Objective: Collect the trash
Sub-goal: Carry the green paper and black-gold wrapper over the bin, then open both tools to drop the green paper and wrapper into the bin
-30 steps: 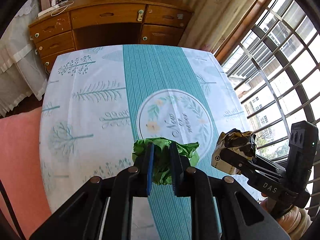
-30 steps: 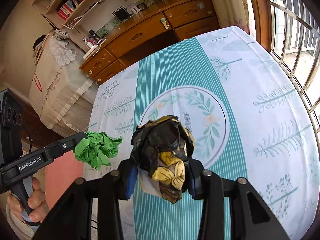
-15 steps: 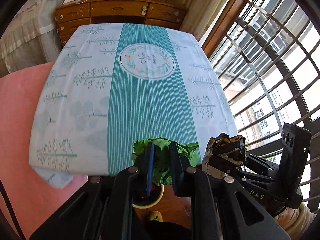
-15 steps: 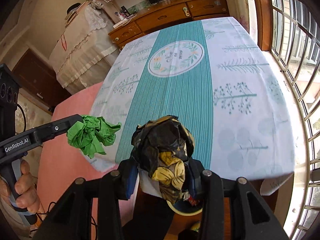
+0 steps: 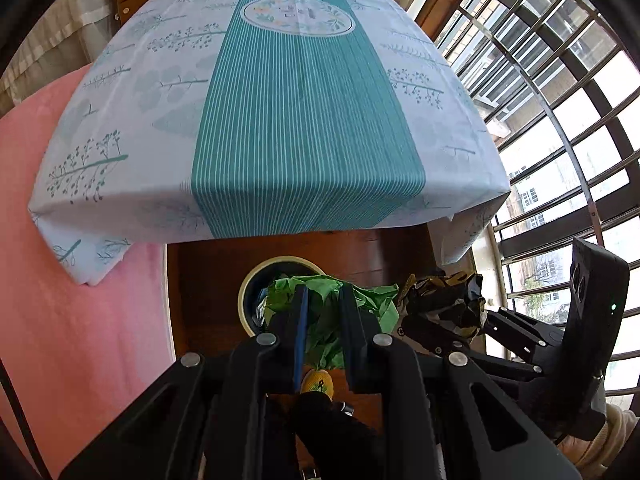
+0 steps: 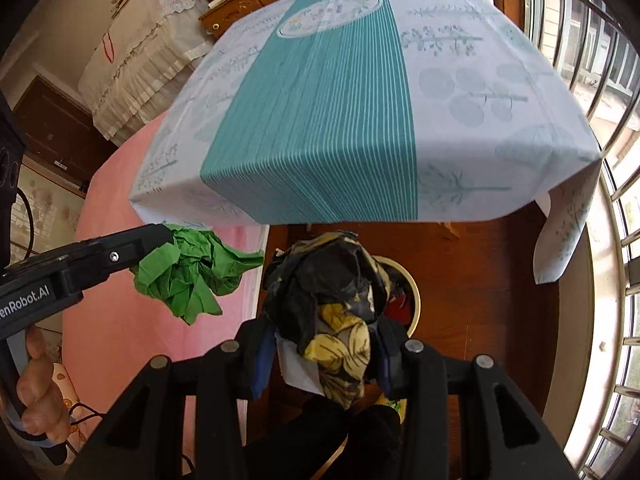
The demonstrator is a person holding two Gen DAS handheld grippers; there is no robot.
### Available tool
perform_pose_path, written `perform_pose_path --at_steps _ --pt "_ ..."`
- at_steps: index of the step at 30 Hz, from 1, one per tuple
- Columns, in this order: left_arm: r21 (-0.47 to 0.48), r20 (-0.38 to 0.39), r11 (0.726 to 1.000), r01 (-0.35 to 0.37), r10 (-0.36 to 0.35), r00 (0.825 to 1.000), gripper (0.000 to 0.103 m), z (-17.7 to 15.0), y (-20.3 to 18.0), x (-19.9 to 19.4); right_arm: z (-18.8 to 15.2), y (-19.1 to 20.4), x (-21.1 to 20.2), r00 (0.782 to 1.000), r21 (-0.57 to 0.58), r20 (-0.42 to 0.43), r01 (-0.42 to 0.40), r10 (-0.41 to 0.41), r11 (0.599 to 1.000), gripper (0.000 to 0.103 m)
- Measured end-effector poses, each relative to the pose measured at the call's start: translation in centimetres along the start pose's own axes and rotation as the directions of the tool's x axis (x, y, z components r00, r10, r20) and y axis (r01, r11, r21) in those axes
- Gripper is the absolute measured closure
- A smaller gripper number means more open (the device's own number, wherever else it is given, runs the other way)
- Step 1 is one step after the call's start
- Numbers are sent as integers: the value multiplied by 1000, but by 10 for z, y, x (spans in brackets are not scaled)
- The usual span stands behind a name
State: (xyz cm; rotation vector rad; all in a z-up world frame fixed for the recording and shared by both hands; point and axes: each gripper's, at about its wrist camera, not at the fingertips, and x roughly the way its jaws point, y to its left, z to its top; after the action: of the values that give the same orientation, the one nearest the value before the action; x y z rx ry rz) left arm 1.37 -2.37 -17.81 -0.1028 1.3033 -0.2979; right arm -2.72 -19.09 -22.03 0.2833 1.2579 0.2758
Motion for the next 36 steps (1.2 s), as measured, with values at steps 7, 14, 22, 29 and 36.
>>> perform_pose_path --at_steps 7,14,22,29,36 --pt "-2 -30 1000 -2 2 1000 90 -35 34 89 -32 -27 93 996 115 -76 45 -37 992 62" --pt "-26 -88 1000 -8 6 996 90 -59 59 183 -47 -64 177 987 177 -141 97 -72 979 61" --pt "-24 -110 999 -24 21 994 77 -67 70 259 -49 -93 242 981 229 -179 109 -68 967 55" --pt "-49 -116 998 -30 24 993 25 -72 87 282 -51 -98 266 978 232 -185 142 -99 962 46" --pt "-67 -112 995 -70 62 992 21 -80 105 285 -53 -104 272 983 231 -158 127 -92 965 30"
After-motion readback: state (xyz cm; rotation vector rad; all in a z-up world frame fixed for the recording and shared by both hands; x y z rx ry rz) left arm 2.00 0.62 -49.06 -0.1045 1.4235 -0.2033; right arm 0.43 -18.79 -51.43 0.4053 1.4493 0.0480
